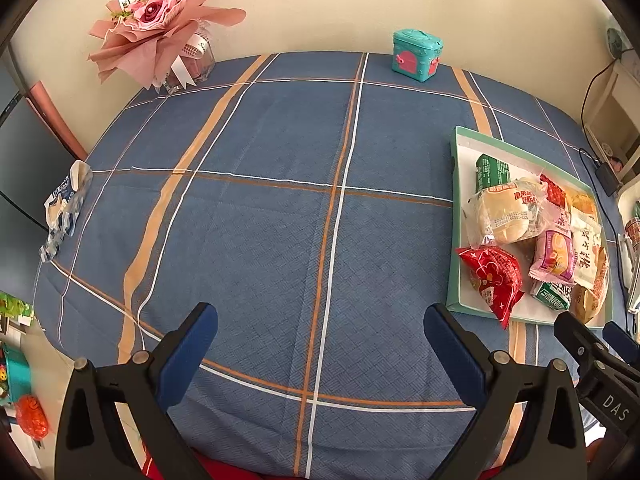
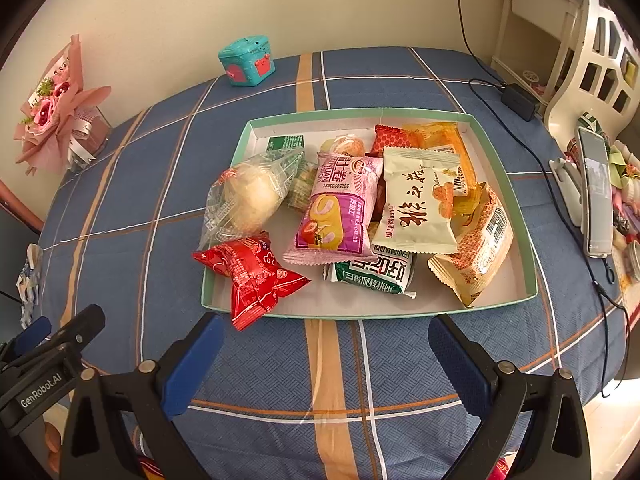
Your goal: Organize snacks
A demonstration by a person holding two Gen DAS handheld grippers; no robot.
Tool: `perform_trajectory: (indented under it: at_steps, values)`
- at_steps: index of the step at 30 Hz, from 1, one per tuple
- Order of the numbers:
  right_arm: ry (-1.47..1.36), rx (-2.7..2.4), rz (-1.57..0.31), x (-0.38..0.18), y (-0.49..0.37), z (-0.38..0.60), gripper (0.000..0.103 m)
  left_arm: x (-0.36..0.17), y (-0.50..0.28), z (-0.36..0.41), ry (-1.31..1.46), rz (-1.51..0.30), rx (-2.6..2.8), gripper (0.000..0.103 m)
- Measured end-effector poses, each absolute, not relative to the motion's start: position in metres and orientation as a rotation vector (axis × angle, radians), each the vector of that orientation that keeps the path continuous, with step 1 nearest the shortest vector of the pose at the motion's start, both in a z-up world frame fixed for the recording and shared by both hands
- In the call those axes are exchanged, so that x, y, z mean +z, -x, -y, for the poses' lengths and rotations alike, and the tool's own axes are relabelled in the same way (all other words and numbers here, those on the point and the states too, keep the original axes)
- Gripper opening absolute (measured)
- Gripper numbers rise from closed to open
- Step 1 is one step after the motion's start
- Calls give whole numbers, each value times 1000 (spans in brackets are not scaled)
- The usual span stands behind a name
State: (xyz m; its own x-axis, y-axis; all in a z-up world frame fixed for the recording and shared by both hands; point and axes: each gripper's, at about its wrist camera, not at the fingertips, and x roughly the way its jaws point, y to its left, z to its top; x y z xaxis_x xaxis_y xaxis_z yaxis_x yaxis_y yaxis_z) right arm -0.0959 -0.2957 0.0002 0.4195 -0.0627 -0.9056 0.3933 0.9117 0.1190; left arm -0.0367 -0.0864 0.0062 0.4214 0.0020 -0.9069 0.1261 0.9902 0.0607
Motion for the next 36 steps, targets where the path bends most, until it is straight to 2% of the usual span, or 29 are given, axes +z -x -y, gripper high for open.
perform_trajectory:
  at_steps: [36]
  values:
    - [-346, -293, -1110, 1, 95, 298, 103, 7, 36, 82, -125, -1119, -38, 103]
